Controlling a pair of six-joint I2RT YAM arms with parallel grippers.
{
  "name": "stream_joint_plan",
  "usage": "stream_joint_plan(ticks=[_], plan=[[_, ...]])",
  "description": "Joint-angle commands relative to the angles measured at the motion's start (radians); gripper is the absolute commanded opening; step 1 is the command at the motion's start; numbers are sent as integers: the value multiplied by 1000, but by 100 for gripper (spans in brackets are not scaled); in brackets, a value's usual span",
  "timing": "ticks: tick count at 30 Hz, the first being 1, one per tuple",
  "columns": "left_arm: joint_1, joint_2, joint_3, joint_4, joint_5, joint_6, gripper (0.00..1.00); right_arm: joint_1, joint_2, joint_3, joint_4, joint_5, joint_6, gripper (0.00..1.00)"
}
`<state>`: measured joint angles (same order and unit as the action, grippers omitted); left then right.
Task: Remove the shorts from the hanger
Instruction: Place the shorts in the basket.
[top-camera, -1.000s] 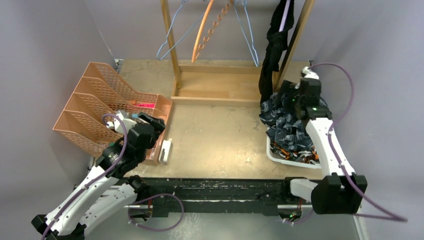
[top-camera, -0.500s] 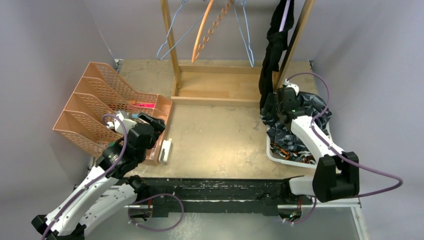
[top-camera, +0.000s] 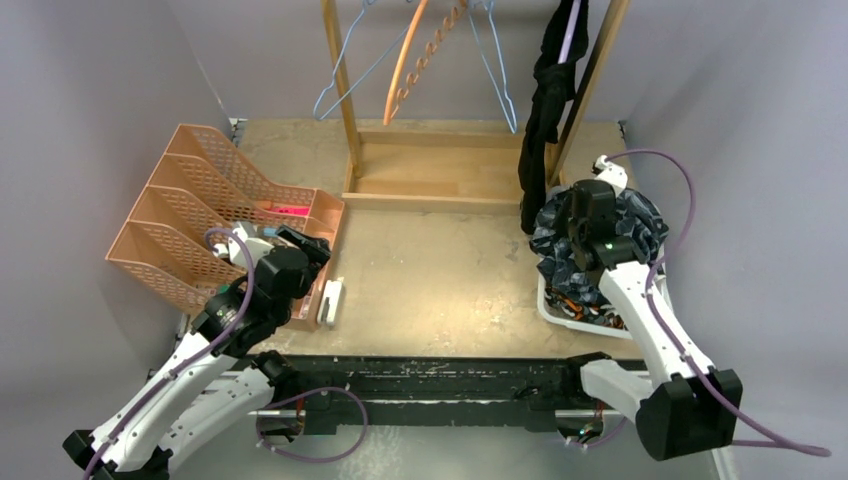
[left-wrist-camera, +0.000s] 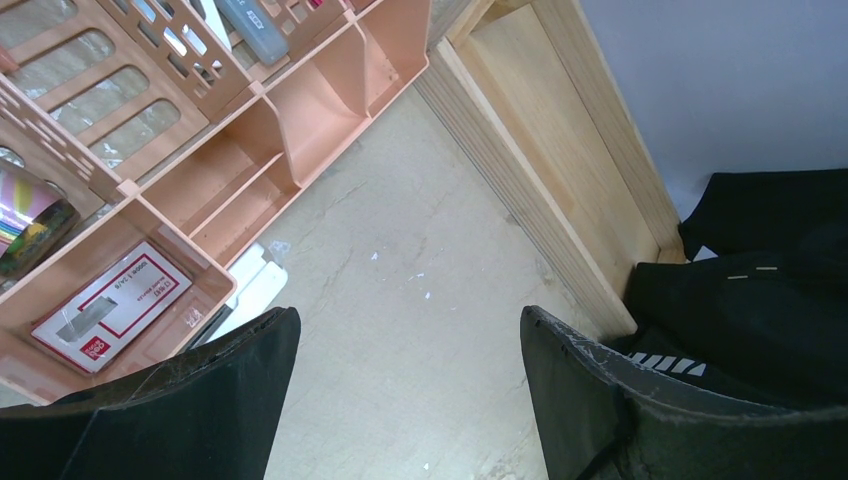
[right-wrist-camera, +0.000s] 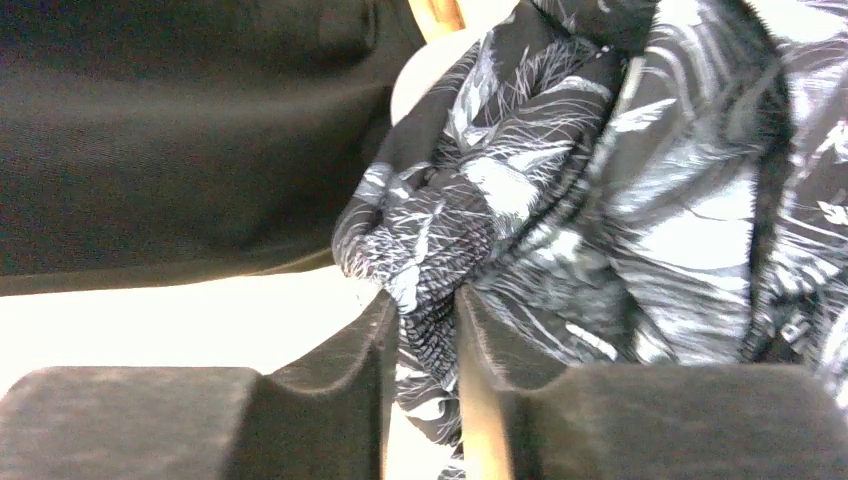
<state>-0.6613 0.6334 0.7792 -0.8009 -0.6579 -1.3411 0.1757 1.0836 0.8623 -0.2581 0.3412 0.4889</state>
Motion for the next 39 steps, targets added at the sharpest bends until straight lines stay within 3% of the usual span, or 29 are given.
stream_joint_plan(ticks=[1,2,5,9,11,14,17,21,29,33,39], plan=[[5,1,5,23,-6,22,80,-1,-23,29,-25,10,10,12],[5,2,6,23,-3,22,80,-1,-15,41,-50,38,17,0],[5,4,6,26,4,24,80,-8,21,50,-106,131,51,0],[6,0,7,24,3,26,80,-61,46,46,-102,95,20,3],[6,-3,6,22,1,26,80,-80,47,52,-89,16,-22,21],[6,-2,5,28,0,25,80,-81,-2,43,-41,-108,-55,57],[5,5,2,37,8,23,80,-80,-46,6,72,-249,-117,69],[5,16,-4,45,24,21,80,-79,3,33,70,-310,-114,80],[5,12,-8,43,30,22,80,-44,111,80,56,-242,-126,81],[5,-2,-11,36,23,16,80,-17,165,96,5,-114,-127,81],[5,-2,-17,43,25,9,80,34,232,138,-32,30,-116,71]])
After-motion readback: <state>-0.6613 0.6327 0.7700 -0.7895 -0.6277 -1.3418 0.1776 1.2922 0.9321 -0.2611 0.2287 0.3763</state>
